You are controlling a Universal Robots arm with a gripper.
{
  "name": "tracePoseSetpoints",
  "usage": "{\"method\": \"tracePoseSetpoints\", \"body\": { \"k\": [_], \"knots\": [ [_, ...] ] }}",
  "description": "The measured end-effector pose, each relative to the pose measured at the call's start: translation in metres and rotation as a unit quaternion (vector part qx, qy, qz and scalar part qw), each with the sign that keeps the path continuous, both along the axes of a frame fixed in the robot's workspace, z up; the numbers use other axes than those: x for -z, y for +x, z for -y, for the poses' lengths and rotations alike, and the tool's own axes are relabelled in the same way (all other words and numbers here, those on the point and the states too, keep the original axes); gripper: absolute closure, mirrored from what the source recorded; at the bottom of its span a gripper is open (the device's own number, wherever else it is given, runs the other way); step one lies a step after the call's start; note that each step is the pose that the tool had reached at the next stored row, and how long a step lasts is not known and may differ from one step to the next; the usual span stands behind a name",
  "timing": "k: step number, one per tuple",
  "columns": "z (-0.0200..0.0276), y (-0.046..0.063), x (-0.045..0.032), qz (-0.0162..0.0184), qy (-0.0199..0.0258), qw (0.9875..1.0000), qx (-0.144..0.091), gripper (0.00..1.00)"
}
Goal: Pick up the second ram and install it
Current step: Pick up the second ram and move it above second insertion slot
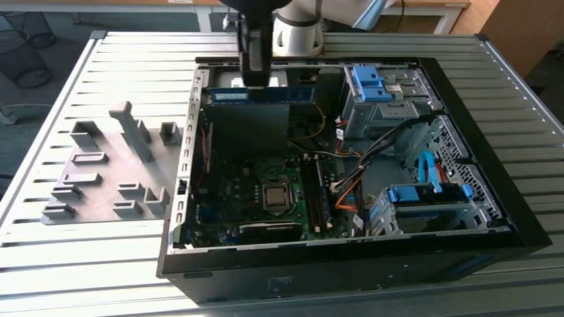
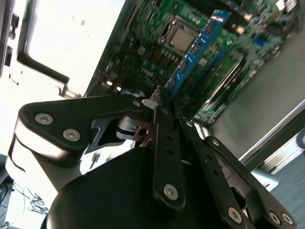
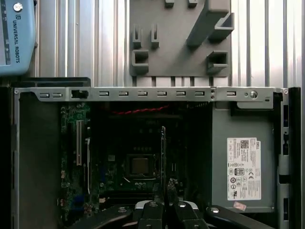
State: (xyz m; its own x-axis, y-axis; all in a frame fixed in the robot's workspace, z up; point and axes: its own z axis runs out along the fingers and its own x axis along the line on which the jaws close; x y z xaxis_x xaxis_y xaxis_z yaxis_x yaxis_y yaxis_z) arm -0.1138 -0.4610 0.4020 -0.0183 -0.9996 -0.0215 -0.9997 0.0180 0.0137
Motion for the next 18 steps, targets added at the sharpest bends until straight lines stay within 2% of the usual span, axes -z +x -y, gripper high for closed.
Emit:
{"method": "tracePoseSetpoints", "body": {
  "k": [13,15,18],
  "knots": [
    [0.0000,0.059,0.0001,0.0000,0.0000,1.0000,0.000,0.86],
    [0.0000,0.065,0.0000,0.0000,0.0000,1.0000,0.000,0.86],
    [0.0001,0.066,0.0001,0.0000,0.0001,1.0000,0.000,0.86]
  ]
}}
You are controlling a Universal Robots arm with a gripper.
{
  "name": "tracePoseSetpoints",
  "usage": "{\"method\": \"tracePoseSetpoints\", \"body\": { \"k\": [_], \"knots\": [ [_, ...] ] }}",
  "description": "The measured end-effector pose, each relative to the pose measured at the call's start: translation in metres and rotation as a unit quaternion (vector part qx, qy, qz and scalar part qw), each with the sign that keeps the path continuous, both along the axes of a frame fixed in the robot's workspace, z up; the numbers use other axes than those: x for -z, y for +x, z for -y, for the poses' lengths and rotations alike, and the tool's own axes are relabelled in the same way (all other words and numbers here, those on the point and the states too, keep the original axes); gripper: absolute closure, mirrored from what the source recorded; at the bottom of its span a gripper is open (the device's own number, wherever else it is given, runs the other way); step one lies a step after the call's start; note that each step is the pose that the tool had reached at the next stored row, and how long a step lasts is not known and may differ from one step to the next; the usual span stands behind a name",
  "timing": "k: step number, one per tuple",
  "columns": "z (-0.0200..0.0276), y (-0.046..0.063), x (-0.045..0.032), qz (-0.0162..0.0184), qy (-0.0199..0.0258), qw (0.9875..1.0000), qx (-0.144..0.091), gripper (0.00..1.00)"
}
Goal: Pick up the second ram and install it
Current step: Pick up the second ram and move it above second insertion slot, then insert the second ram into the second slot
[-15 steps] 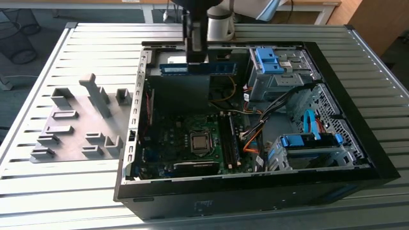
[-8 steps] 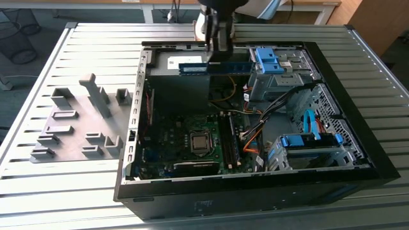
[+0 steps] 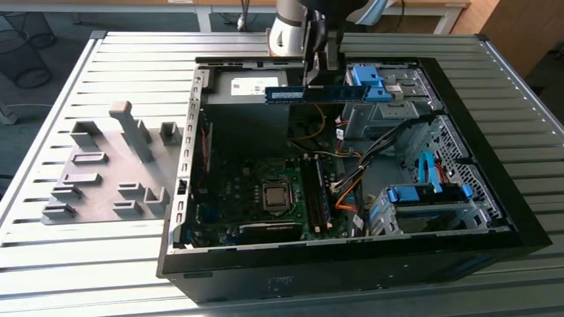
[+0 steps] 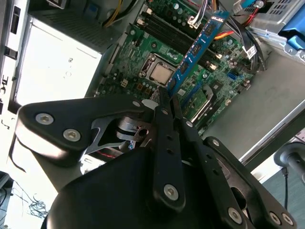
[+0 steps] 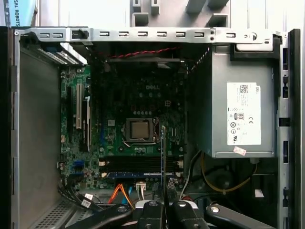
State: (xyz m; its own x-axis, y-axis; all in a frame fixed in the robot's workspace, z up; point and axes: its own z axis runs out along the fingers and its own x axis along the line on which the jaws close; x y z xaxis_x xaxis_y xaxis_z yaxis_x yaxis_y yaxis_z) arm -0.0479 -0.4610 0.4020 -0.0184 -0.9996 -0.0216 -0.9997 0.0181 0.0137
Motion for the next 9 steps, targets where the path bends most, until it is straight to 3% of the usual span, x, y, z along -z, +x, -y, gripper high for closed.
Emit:
{"method": "tracePoseSetpoints", "body": {
  "k": [9],
  "knots": [
    [-0.0001,0.0019,0.0000,0.0000,0.0000,1.0000,0.000,0.86]
  ]
}}
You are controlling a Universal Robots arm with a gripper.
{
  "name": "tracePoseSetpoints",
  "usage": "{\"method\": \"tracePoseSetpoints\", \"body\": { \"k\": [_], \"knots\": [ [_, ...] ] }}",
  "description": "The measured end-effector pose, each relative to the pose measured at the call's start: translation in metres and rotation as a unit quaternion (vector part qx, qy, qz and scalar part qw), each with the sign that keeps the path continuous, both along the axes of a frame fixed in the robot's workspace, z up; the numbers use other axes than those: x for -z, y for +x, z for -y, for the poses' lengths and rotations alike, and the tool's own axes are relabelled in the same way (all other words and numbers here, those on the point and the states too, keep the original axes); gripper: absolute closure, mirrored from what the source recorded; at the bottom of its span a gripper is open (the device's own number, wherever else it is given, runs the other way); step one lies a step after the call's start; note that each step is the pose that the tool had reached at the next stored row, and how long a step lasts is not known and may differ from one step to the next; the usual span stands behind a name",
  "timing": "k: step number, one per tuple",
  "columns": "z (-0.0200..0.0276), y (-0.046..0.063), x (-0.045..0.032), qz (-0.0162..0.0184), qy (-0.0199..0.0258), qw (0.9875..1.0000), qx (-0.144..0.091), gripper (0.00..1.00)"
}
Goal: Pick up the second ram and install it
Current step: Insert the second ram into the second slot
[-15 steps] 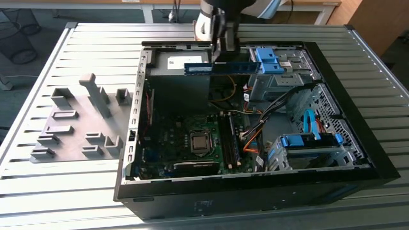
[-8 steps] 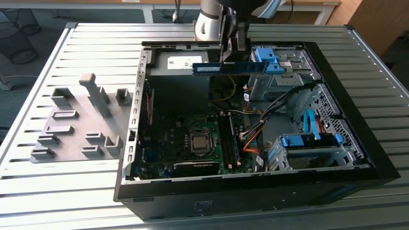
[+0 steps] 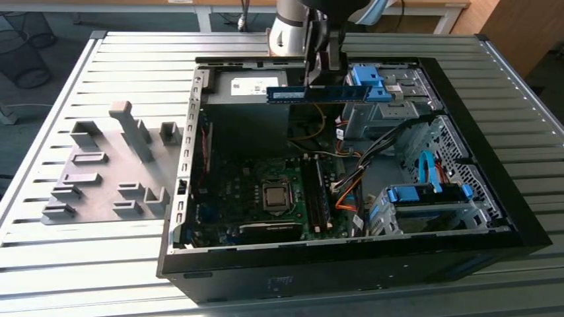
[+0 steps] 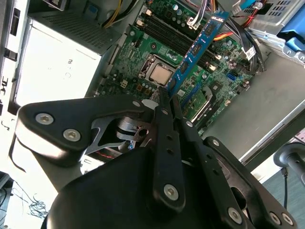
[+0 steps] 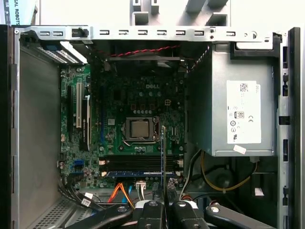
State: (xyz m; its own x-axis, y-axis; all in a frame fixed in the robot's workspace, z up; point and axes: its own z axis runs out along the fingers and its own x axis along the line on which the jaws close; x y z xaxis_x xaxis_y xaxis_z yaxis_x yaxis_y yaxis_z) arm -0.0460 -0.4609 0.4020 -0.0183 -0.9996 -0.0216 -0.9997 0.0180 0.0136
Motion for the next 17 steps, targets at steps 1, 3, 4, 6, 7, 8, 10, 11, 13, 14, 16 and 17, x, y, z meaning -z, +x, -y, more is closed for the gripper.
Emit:
{"method": "tracePoseSetpoints", "body": {
  "k": [1,3,4,6,7,8,10,11,13,14,16,17],
  "knots": [
    [0.0000,0.0001,0.0000,0.0000,0.0000,1.0000,0.000,0.86],
    [0.0000,0.0003,0.0000,0.0000,0.0000,1.0000,0.000,0.86],
    [0.0000,0.0003,0.0000,0.0000,0.0000,1.0000,0.000,0.86],
    [0.0001,0.0004,0.0000,0.0000,-0.0003,1.0000,0.000,0.86],
    [0.0002,0.0004,-0.0001,0.0000,-0.0007,1.0000,0.000,0.86],
    [0.0005,0.0004,0.0000,0.0000,-0.0010,1.0000,0.000,0.86],
    [0.0008,0.0004,0.0000,0.0000,-0.0015,1.0000,0.000,0.86],
    [0.0009,0.0004,0.0000,0.0000,-0.0018,1.0000,0.001,0.86],
    [0.0009,0.0004,0.0003,0.0000,-0.0022,0.9999,0.012,0.86],
    [0.0009,0.0004,0.0004,0.0000,-0.0024,0.9998,0.020,0.86],
    [0.0010,0.0004,0.0008,0.0000,-0.0027,0.9993,0.038,0.86],
    [0.0009,0.0004,0.0010,0.0000,-0.0028,0.9989,0.046,0.86]
  ]
}}
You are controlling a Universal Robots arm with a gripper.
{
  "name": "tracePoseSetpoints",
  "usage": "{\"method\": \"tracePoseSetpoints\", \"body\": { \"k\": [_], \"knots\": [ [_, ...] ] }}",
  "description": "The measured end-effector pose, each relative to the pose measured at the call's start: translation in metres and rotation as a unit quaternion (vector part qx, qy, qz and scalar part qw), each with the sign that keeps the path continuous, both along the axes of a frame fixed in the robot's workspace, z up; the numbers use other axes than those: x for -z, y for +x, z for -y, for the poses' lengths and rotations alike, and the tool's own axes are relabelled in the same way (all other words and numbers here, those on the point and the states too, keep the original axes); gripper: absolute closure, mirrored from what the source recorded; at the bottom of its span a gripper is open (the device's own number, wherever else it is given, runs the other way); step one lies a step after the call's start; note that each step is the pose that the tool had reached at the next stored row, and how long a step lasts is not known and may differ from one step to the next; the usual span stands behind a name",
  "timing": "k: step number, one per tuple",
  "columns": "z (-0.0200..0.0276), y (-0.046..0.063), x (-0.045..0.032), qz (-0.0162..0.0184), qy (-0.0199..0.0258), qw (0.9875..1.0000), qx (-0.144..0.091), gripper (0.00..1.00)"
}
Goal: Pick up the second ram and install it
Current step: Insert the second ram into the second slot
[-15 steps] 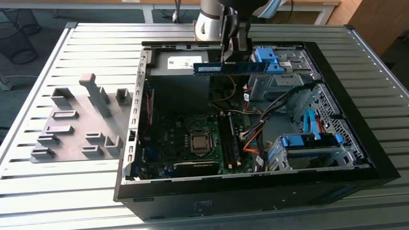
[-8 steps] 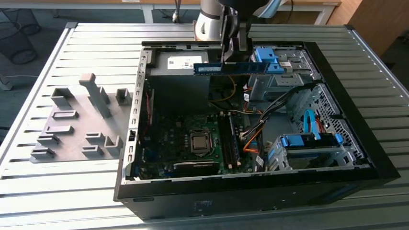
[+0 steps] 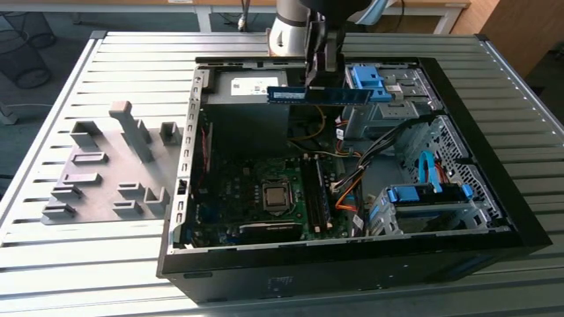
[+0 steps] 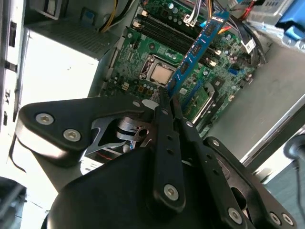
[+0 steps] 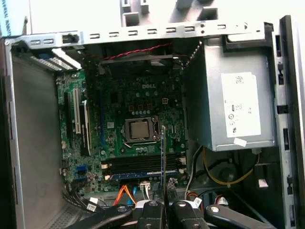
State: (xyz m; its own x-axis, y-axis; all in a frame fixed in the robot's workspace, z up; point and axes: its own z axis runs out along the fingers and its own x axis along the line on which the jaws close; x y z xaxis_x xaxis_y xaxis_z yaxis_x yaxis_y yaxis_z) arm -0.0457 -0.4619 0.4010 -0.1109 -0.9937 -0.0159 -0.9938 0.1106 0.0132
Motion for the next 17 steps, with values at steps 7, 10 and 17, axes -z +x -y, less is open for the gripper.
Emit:
{"method": "tracePoseSetpoints", "body": {
  "k": [7,10,17],
  "knots": [
    [0.0000,0.0000,0.0011,0.0000,-0.0009,0.9982,0.060,0.86],
    [0.0000,0.0000,0.0016,0.0000,-0.0012,0.9964,0.085,0.86],
    [0.0000,0.0000,0.0027,0.0000,-0.0015,0.9905,0.138,0.86]
  ]
}}
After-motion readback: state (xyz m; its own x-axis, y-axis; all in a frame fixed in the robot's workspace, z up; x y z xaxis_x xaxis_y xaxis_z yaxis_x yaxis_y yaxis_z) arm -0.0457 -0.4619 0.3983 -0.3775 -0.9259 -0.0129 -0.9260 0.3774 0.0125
